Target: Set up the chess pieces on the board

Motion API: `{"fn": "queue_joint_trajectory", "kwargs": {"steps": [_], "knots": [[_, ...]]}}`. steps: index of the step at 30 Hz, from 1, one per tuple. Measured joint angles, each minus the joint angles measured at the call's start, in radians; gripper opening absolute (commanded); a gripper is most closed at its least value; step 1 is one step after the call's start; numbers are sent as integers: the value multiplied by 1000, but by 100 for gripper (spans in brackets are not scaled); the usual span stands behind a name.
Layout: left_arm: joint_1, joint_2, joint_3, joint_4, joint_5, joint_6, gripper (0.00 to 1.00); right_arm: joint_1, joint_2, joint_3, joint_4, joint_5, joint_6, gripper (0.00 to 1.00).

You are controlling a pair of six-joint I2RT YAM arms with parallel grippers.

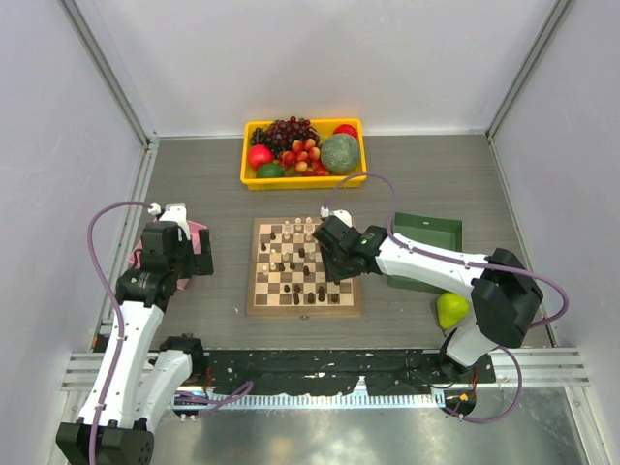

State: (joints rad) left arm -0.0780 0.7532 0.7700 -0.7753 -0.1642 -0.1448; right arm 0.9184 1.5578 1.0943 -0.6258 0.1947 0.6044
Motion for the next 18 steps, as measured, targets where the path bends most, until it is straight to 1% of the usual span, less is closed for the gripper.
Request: {"fn": "queue_joint_trajectory", "kwargs": {"steps": [14,18], "knots": [[0,0,0,0,0,0,99,-13,27,-10,16,-2,1,39],[0,0,0,0,0,0,99,-13,31,-12,19,-2,3,36]]}}
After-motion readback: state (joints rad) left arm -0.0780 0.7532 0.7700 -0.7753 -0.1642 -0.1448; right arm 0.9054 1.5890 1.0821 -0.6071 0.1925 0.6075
